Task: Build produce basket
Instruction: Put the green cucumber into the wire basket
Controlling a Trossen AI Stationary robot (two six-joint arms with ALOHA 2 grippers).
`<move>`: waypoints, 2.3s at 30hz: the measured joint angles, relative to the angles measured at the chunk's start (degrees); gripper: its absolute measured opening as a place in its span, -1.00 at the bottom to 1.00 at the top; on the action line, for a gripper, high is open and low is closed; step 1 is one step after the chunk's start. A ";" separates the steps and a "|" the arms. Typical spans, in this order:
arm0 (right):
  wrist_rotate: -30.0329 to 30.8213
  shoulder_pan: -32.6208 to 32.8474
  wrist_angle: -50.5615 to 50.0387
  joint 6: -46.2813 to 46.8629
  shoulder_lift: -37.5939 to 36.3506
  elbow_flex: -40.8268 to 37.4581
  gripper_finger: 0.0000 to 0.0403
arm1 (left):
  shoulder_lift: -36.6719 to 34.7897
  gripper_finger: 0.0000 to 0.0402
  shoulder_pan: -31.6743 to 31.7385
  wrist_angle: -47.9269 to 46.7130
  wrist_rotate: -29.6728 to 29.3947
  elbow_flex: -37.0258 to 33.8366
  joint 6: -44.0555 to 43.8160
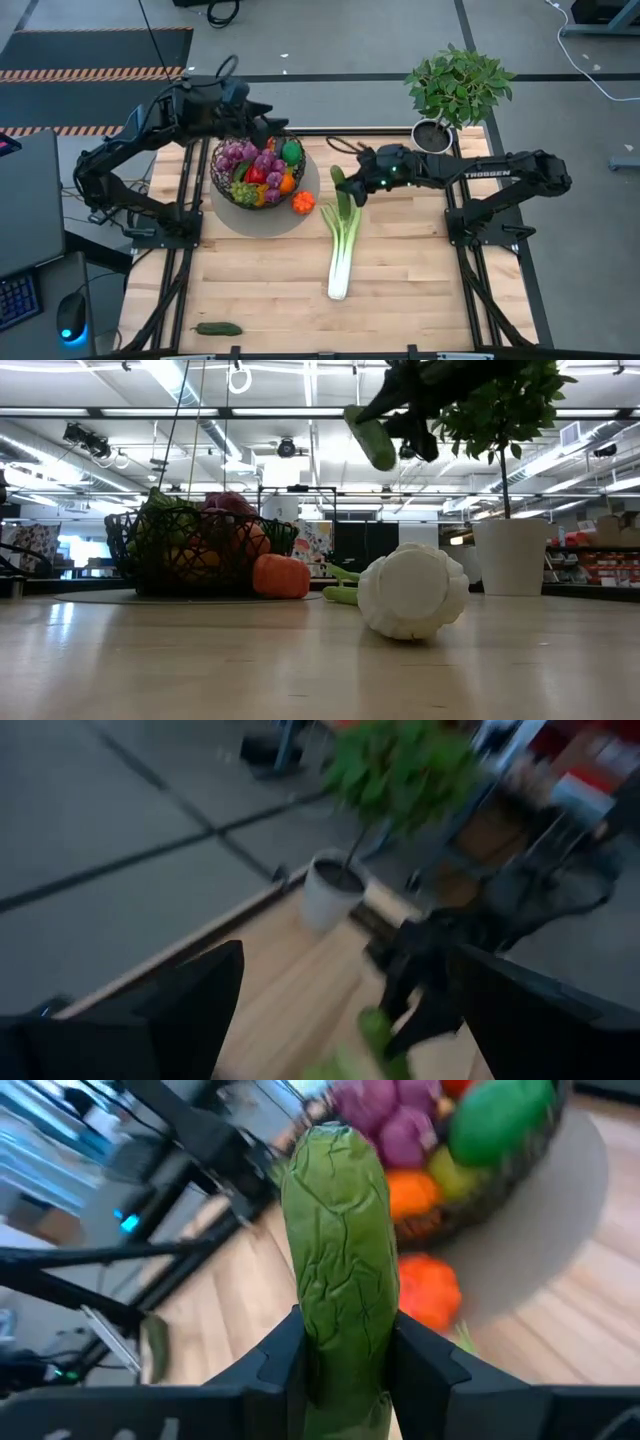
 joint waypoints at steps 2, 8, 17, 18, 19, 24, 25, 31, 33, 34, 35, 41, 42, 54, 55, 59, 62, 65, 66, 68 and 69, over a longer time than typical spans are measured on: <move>-0.19 -0.78 2.76 -0.49 0.00 0.00 -0.44 | 0.04 0.78 0.00 3.83 0.00 0.00 -0.01; -0.55 -2.55 10.97 -1.78 0.00 0.00 -0.44 | 2.48 0.78 -0.13 10.36 0.25 -0.02 -0.36; -3.54 -4.20 21.64 -1.31 0.00 0.02 -0.44 | 7.68 0.78 -1.91 12.28 3.26 -0.04 -3.49; -3.63 -4.23 21.76 -1.26 0.00 0.02 -0.44 | 8.25 0.78 -2.18 12.70 3.27 -0.04 -4.05; -3.71 -4.23 21.78 -1.25 0.00 0.02 -0.44 | 8.82 0.78 -2.57 13.77 3.26 -0.04 -4.53; -3.71 -4.23 22.15 -1.23 0.00 0.02 -0.44 | 11.71 0.78 -4.37 13.29 3.31 -0.04 -4.55; -3.71 -4.23 22.20 -1.23 0.00 0.02 -0.44 | 12.29 0.78 -4.66 13.18 3.30 -0.04 -4.55; -3.80 -4.23 24.06 -1.21 0.04 0.02 -0.44 | 15.08 0.78 -5.72 13.94 3.19 -0.04 -3.34; -4.77 -4.25 25.12 -1.19 0.04 0.02 -0.44 | 16.00 0.78 -5.73 13.51 3.04 -0.04 -1.79; -5.25 -4.25 25.77 -1.19 0.04 0.02 -0.44 | 16.43 0.78 -5.70 13.38 2.87 -0.04 -0.97; -5.70 -4.23 26.10 -1.19 0.04 0.02 -0.44 | 16.83 0.78 -5.70 13.21 2.78 -0.04 -0.15; -8.28 -4.05 26.61 -1.19 0.04 0.02 -0.44 | 17.92 0.78 -5.70 13.37 1.72 -0.04 1.90; -8.31 -4.03 26.80 -1.19 0.04 0.02 -0.44 | 17.92 0.78 -5.70 13.41 1.72 -0.04 1.95; -8.01 -4.05 31.50 -0.32 0.04 0.02 -0.44 | 18.23 0.62 -6.05 15.31 1.38 -0.02 1.52; -8.01 -4.05 31.30 -0.32 0.04 0.02 -0.44 | 18.23 0.55 -6.08 16.08 1.26 -0.02 1.77; -7.71 -4.04 31.08 -0.29 0.04 0.02 -0.44 | 18.23 0.22 -6.36 17.06 1.22 -0.02 1.95; -7.00 -4.05 30.87 -0.09 0.04 0.02 -0.44 | 18.23 -0.08 -6.38 17.08 1.35 -0.02 1.88; -6.27 -4.03 30.83 0.25 0.04 0.02 -0.42 | 18.23 -0.38 -6.38 17.23 1.49 -0.02 1.92; -6.11 -4.05 30.83 0.25 0.04 0.02 -0.41 | 18.23 -0.46 -6.33 17.22 1.53 -0.02 1.92; -6.07 -4.05 30.83 0.27 0.04 0.02 -0.38 | 18.23 -0.58 -6.10 17.22 1.56 -0.02 1.92; -6.02 -4.05 30.82 0.27 0.04 0.02 -0.37 | 18.23 -0.59 -5.97 17.21 1.64 -0.02 1.91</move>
